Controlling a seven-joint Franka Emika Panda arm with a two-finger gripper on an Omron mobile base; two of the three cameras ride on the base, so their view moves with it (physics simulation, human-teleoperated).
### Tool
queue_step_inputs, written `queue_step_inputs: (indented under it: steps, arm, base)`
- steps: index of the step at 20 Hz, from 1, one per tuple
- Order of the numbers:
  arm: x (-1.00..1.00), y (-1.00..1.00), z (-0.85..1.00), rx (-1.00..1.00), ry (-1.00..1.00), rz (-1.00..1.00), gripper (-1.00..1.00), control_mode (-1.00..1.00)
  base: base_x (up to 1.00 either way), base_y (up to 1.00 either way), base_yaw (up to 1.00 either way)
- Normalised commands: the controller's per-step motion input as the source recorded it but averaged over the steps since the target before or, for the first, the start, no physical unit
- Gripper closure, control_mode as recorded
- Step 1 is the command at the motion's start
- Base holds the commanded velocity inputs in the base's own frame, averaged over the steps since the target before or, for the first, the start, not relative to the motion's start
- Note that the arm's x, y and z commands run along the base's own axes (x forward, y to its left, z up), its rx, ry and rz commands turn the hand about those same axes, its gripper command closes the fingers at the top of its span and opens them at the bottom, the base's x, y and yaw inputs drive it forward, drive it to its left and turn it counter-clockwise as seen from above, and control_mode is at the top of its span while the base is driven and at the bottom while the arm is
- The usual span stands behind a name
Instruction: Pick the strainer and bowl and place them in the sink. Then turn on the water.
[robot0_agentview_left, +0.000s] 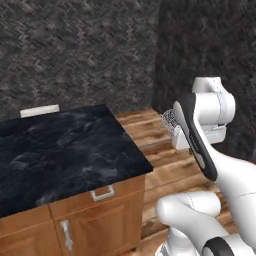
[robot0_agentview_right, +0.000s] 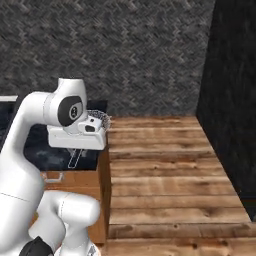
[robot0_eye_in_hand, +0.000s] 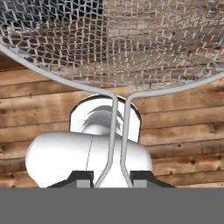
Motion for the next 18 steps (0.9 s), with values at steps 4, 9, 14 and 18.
queue_step_inputs:
  steps: [4, 9, 14, 18]
  arm:
    - [0.0, 0.0, 0.0, 0.0, 0.0, 0.0, 1.0, 1.0]
    - [0.0, 0.0, 0.0, 0.0, 0.0, 0.0, 1.0, 1.0]
    - [0.0, 0.0, 0.0, 0.0, 0.0, 0.0, 1.0, 1.0]
    - [0.0, 0.0, 0.0, 0.0, 0.0, 0.0, 1.0, 1.0]
  base:
    - [-0.47, -0.29, -0.69]
    - [-0.31, -0.23, -0.74]
    - [-0.19, -0.22, -0.75]
    - [-0.03, -0.2, -0.71]
